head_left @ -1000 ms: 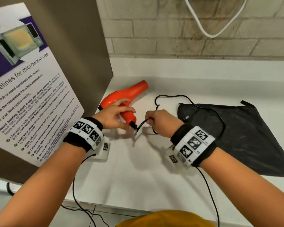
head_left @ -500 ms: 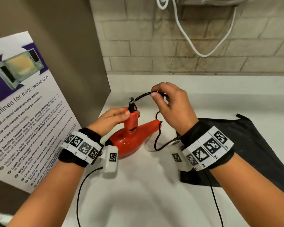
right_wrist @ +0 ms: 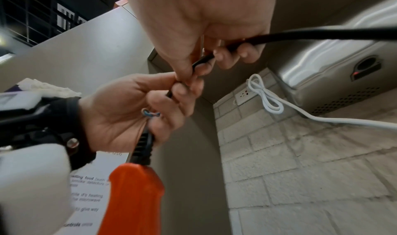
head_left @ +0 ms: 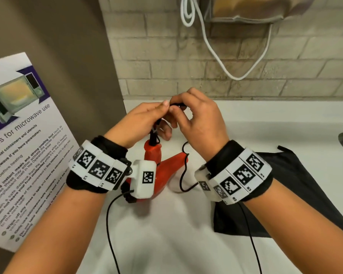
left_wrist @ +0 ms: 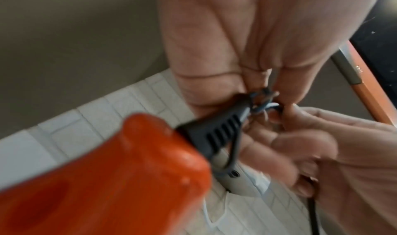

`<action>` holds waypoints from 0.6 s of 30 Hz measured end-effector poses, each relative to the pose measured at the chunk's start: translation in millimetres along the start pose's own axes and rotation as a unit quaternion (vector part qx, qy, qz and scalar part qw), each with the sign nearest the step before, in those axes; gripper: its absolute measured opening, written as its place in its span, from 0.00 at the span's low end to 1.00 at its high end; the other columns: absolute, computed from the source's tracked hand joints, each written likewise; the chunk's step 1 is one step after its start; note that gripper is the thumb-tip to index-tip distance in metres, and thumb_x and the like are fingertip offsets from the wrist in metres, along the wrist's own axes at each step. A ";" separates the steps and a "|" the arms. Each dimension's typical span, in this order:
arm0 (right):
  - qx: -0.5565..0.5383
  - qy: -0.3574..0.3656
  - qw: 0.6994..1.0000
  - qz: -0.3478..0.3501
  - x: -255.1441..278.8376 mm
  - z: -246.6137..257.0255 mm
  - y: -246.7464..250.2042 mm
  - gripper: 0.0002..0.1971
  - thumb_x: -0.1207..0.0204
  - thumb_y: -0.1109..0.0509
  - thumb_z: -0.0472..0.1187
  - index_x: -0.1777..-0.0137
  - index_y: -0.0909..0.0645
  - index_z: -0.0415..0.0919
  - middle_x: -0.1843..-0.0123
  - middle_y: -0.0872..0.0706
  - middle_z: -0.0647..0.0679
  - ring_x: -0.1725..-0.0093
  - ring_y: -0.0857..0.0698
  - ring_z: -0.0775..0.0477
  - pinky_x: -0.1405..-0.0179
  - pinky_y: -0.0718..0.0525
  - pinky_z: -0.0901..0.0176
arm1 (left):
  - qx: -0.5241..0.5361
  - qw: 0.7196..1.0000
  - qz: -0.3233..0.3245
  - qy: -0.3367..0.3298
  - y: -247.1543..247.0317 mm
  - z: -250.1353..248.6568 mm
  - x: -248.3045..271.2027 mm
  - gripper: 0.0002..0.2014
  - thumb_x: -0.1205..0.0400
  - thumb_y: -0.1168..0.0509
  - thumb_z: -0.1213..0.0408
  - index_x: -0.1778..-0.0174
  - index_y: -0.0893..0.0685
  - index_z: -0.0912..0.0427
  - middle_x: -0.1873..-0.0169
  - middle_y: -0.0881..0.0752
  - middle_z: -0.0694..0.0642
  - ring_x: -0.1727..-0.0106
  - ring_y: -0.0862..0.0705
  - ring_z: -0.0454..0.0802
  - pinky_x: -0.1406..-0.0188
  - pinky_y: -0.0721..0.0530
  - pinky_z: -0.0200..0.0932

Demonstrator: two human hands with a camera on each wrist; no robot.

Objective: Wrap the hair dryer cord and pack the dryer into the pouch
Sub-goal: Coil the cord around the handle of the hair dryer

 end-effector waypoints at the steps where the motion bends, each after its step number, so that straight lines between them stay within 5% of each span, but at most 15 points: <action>1: -0.005 -0.010 1.000 0.000 -2.8 -1.2 2.5 0.09 0.25 0.33 0.43 0.49 0.19 0.41 0.57 0.16 0.48 0.56 0.16 0.45 0.54 0.17 0.45 | 0.016 1.000 -0.005 0.003 -3.2 -2.1 -1.7 0.21 0.15 0.50 0.56 0.66 0.16 0.53 0.75 0.17 0.49 0.79 0.22 0.45 0.76 0.19 0.38; 6: -0.032 -0.040 0.998 0.026 -20.7 -11.5 9.8 0.06 0.26 0.30 0.41 0.55 0.21 0.39 0.60 0.17 0.51 0.57 0.18 0.50 0.61 0.23 0.59 | 0.078 0.996 -0.003 0.051 -9.2 3.0 -9.8 0.25 0.14 0.54 0.54 0.70 0.20 0.59 0.87 0.29 0.48 0.89 0.39 0.39 0.87 0.46 0.30; 10: -0.063 -0.056 0.996 0.037 -27.8 -25.3 6.0 0.05 0.25 0.32 0.39 0.56 0.21 0.37 0.62 0.18 0.50 0.58 0.19 0.49 0.59 0.21 0.60 | 0.147 0.988 0.001 0.045 -12.5 3.9 -12.8 0.21 0.14 0.54 0.57 0.68 0.25 0.58 0.89 0.36 0.44 0.89 0.42 0.37 0.86 0.50 0.31; 12: -0.058 -0.056 0.996 0.037 -19.3 -33.8 -1.1 0.05 0.22 0.36 0.36 0.51 0.21 0.35 0.62 0.18 0.45 0.60 0.19 0.45 0.58 0.19 0.50 | 0.179 0.983 -0.007 0.041 -10.3 5.0 -14.0 0.19 0.14 0.54 0.58 0.66 0.25 0.58 0.88 0.36 0.45 0.89 0.42 0.37 0.86 0.51 0.31; 14: -0.037 -0.083 0.994 0.063 -3.1 -48.6 -13.0 0.11 0.20 0.42 0.34 0.41 0.24 0.36 0.60 0.18 0.44 0.60 0.19 0.45 0.57 0.20 0.53 | 0.207 0.977 -0.022 0.037 -4.2 6.3 -15.0 0.19 0.14 0.55 0.58 0.65 0.25 0.58 0.88 0.35 0.45 0.89 0.42 0.36 0.87 0.51 0.31; 18: 0.034 -0.157 0.957 0.240 47.3 -78.3 -50.0 0.25 0.19 0.48 0.32 0.22 0.45 0.40 0.51 0.15 0.37 0.52 0.17 0.38 0.54 0.22 0.56 | 0.250 0.965 -0.069 0.027 10.6 8.8 -13.6 0.18 0.14 0.56 0.59 0.59 0.23 0.58 0.86 0.32 0.45 0.90 0.41 0.37 0.90 0.49 0.30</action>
Point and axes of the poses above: each hand's wrist, its own x-axis away from the middle knuckle, its own y-axis out of the back of the hand, z = x × y, the point moved 8 cm from there along -x, towards the middle knuckle
